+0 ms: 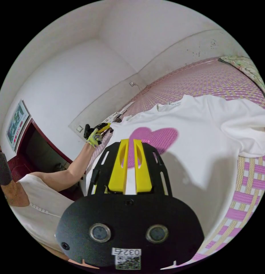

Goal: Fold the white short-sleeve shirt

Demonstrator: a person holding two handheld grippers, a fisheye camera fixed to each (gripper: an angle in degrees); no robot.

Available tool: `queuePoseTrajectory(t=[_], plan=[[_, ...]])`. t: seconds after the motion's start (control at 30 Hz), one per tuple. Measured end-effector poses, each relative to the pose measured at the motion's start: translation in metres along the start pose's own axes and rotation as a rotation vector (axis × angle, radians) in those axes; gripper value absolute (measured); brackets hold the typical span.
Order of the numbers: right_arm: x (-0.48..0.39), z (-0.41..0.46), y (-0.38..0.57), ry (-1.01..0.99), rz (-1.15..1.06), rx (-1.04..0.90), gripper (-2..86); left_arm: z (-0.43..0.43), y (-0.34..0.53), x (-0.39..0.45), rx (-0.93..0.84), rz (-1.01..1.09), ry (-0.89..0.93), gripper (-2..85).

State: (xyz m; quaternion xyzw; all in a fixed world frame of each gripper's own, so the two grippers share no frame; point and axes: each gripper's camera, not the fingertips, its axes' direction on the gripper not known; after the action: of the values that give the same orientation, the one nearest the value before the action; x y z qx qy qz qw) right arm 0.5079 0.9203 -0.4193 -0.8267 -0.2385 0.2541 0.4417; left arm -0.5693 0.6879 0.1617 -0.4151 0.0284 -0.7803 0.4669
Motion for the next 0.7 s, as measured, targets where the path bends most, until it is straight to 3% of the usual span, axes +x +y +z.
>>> queuePoseTrajectory(t=[0.1, 0.17, 0.27, 0.33, 0.43, 0.6, 0.7], plan=[[0.007, 0.003, -0.004, -0.013, 0.029, -0.009, 3.8, 0.002, 0.020, -0.048, -0.035, -0.148, -0.101, -1.2], [0.010, 0.005, -0.006, -0.013, 0.036, -0.015, 3.8, -0.003, 0.028, -0.044, 0.012, -0.117, -0.119, -1.4], [0.017, 0.008, -0.009, -0.022, 0.064, -0.016, 3.9, 0.013, 0.024, 0.006, 0.001, 0.068, -0.152, -1.1], [0.022, 0.009, -0.011, -0.036, 0.087, -0.010, 4.1, 0.050, 0.014, 0.059, -0.092, 0.266, -0.138, -1.0], [0.025, 0.012, -0.013, -0.040, 0.091, -0.008, 4.1, 0.116, -0.002, 0.085, -0.260, 0.357, -0.034, -0.9], [0.030, 0.018, -0.016, -0.057, 0.108, -0.011, 4.4, 0.186, -0.020, 0.048, -0.348, 0.273, -0.229, -0.9], [0.032, 0.025, -0.019, -0.056, 0.113, -0.023, 4.5, 0.175, -0.015, 0.010, -0.300, 0.163, -0.237, -0.9]])
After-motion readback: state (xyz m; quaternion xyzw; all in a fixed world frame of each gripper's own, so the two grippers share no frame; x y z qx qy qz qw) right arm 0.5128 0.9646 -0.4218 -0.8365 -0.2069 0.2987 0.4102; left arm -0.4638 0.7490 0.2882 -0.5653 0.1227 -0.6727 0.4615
